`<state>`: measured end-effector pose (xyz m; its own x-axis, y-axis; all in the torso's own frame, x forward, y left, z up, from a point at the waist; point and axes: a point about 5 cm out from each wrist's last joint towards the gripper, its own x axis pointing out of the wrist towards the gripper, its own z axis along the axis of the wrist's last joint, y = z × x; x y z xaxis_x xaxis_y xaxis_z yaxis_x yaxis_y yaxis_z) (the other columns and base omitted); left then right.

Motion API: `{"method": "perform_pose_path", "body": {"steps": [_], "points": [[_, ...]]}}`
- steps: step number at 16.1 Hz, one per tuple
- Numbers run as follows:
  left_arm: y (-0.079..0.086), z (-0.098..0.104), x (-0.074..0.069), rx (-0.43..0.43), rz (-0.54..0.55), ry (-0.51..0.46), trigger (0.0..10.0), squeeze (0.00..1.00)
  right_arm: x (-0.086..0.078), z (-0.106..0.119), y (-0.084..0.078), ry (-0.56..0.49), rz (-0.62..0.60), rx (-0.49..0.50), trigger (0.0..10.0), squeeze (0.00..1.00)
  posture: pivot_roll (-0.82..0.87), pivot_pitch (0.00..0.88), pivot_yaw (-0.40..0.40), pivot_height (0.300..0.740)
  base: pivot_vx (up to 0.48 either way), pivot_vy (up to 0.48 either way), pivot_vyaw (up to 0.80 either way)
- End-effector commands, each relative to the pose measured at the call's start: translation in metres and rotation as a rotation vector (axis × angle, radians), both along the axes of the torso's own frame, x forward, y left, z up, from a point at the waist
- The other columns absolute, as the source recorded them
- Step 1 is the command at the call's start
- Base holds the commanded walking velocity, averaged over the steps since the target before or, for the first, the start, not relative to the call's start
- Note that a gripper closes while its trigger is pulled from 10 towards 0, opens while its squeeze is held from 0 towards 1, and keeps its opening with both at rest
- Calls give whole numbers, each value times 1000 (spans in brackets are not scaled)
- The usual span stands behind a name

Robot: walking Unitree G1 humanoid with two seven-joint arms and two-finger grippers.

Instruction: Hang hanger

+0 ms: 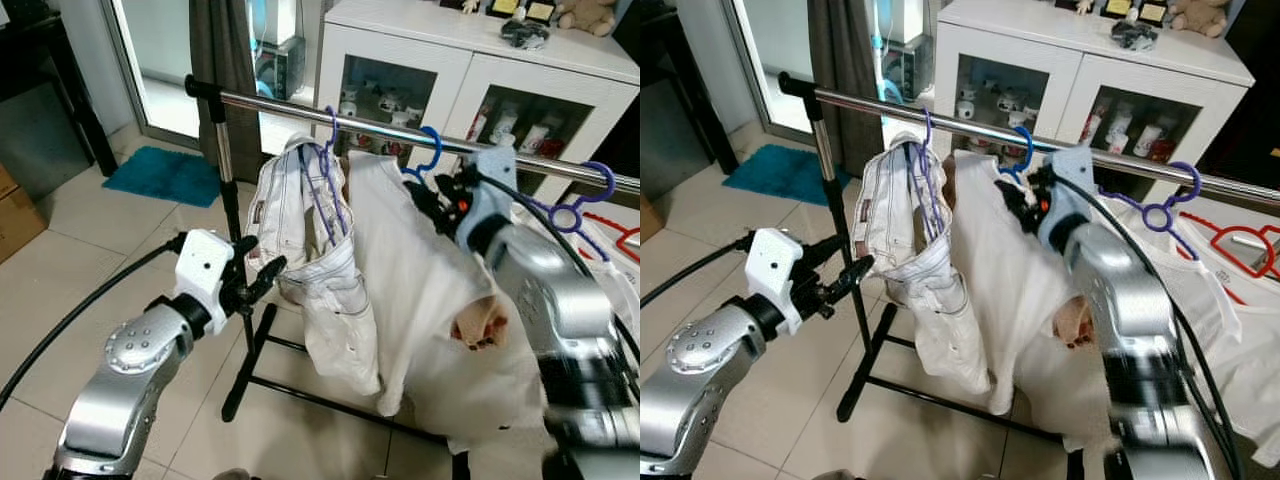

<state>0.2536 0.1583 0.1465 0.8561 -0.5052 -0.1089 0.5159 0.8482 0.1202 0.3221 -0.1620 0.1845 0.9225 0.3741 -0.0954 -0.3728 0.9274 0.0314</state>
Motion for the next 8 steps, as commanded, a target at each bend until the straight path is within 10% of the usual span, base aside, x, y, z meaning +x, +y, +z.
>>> {"method": "perform_pose_path", "body": {"steps": [1, 8], "points": [[-3, 4, 2, 0, 25, -26, 10000, 0, -8, 8, 2, -40, -12, 48, 10000, 1000, -23, 26, -48, 740, 0, 0, 0], [-5, -1, -4, -10, 79, -47, 10000, 0, -45, 3, 29, -64, -30, 88, 10000, 1000, -15, 14, -58, 740, 0, 0, 0]]}}
